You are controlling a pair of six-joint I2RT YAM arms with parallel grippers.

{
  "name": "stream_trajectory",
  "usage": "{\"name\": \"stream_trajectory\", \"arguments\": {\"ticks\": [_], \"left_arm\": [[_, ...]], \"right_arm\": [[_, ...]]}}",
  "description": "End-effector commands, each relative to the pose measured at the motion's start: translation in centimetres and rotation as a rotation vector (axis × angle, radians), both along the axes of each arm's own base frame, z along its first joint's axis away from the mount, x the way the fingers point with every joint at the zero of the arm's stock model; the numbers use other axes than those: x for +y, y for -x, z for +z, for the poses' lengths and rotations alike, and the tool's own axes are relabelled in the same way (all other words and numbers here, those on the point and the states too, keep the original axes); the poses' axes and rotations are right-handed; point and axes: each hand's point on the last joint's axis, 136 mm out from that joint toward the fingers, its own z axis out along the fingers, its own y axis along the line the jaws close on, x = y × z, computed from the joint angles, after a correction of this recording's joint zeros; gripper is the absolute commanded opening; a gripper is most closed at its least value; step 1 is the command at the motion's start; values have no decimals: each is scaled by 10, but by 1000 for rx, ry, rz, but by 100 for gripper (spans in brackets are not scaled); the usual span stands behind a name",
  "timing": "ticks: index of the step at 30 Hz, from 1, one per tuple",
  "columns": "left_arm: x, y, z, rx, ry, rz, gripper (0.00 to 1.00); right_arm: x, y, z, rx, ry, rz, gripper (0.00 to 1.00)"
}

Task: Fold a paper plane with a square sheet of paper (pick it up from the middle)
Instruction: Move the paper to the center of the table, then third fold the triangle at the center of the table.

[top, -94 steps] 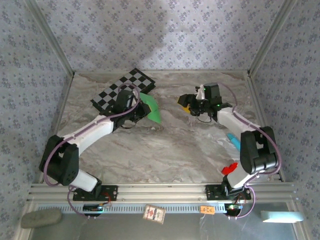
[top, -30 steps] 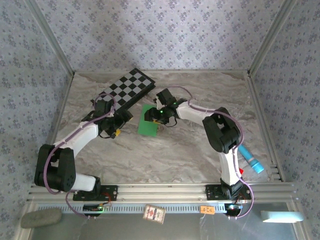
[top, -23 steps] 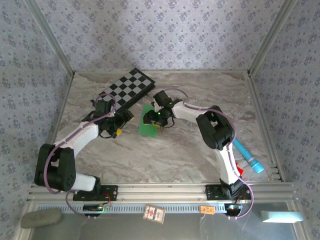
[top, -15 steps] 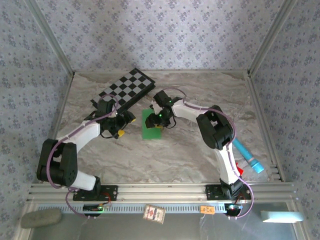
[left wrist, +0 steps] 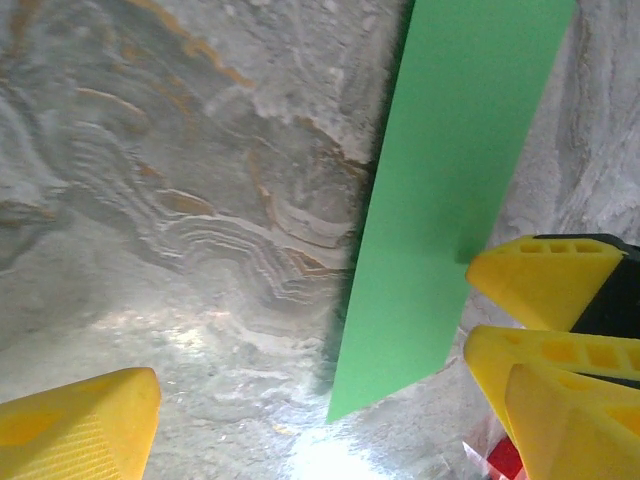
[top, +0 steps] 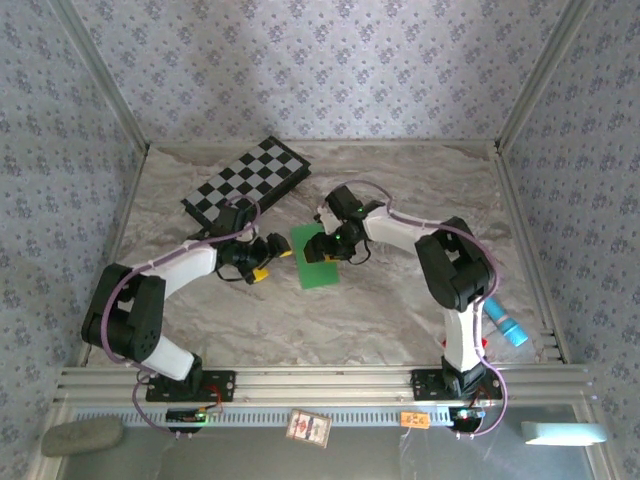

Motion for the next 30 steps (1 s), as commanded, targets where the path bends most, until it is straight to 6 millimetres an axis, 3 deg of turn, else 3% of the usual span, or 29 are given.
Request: {"name": "stream_trajectory", "arguments": {"ticks": [1, 6, 15, 23, 30], "left_arm": [[-14, -6, 6, -25, 68, -9, 88], [-27, -2, 2, -9, 88, -22, 80], [-51, 5, -9, 26, 145, -53, 55], [-60, 13, -19, 59, 139, -111, 51], [-69, 8, -20, 52, 165, -133, 50]], "right_arm": [[-5, -20, 15, -50, -34, -147, 60], [-10, -21, 4, -6, -29, -176, 54], [-17, -19, -16, 32, 13, -199, 54], [-19, -17, -28, 65, 4, -209, 54], [-21, -16, -31, 80, -2, -219, 53]]}}
